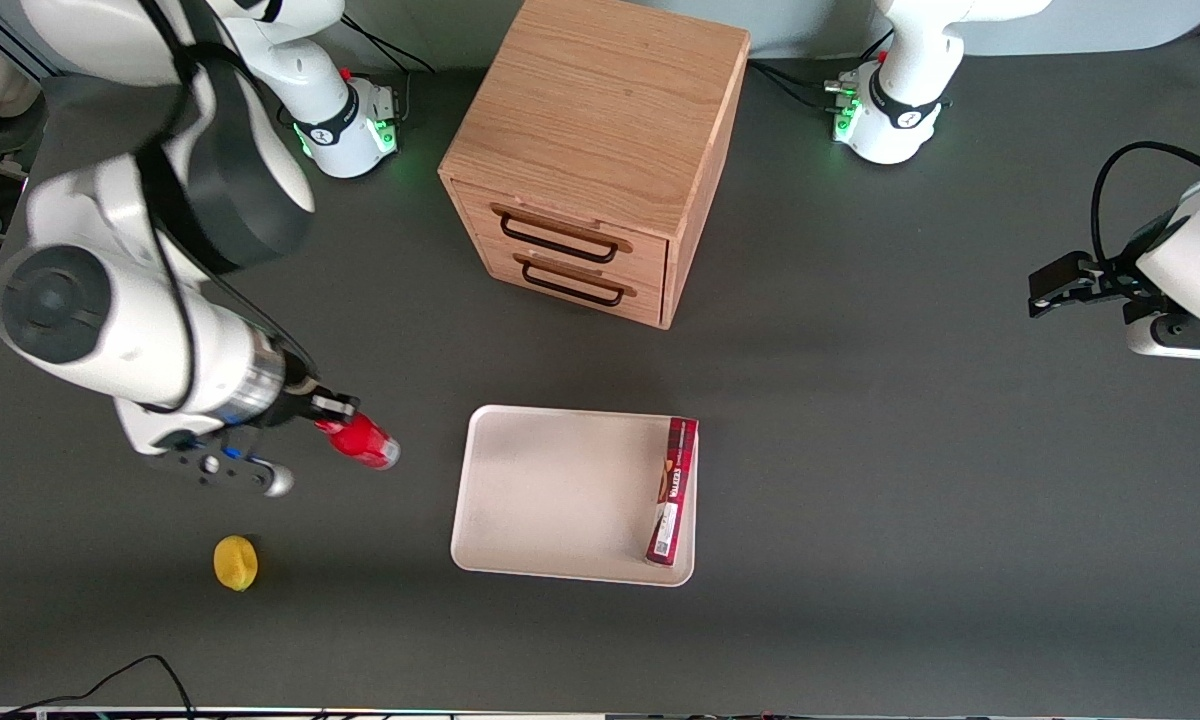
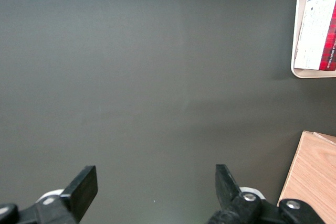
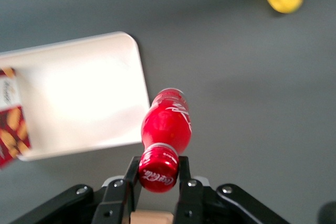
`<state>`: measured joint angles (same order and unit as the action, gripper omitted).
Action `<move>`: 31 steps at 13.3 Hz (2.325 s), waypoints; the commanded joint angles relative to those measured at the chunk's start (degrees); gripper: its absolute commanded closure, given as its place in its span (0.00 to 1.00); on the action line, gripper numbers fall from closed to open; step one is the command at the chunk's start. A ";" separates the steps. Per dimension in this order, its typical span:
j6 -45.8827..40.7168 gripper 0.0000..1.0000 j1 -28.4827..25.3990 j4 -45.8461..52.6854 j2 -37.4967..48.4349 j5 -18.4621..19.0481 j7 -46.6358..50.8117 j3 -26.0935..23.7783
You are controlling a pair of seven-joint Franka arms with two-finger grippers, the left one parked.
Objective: Place coke bottle on tray
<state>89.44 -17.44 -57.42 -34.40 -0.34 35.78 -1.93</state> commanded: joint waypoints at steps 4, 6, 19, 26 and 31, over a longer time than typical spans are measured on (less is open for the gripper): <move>13.71 1.00 -1.97 5.74 -10.06 -0.45 8.41 -0.09; 19.08 1.00 -2.50 5.66 -13.05 -1.94 10.53 -0.09; 20.60 0.00 -4.18 4.16 -17.63 -1.95 12.74 0.00; 8.39 0.00 0.99 -2.74 -5.55 -4.65 2.39 -0.26; 9.17 0.00 8.46 -31.47 20.64 -5.38 -13.60 -0.44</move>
<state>96.53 -11.66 -71.57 -27.76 -4.32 28.25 -2.07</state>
